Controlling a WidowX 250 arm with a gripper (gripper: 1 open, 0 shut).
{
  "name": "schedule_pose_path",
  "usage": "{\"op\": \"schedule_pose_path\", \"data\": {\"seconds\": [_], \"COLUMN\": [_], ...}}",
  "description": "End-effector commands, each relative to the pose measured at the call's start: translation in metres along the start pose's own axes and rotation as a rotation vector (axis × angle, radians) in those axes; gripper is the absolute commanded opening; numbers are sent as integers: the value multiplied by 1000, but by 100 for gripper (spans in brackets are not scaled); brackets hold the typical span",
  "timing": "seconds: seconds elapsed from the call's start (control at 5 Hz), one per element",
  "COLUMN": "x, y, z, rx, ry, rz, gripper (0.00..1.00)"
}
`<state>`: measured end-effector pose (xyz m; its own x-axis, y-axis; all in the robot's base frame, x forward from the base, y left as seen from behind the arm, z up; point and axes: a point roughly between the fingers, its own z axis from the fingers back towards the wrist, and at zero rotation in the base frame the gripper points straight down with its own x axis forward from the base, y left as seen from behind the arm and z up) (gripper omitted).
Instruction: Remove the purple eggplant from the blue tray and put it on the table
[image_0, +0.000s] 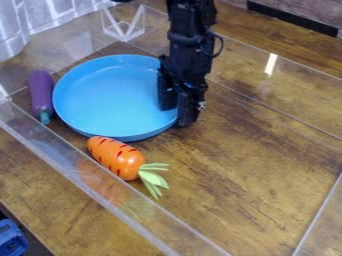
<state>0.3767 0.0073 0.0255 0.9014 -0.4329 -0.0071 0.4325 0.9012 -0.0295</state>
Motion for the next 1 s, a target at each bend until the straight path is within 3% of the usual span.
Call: {"op": "schedule_pose_path", "data": {"seconds": [0.0, 0.4, 0.8], "x": [-3, -11, -15], "y": [3, -5, -4], "z": [23, 14, 13], "rx": [23, 27, 28], "ry": [-38, -40, -43], "rz": [23, 88, 40], "gripper": [0, 0, 0]}}
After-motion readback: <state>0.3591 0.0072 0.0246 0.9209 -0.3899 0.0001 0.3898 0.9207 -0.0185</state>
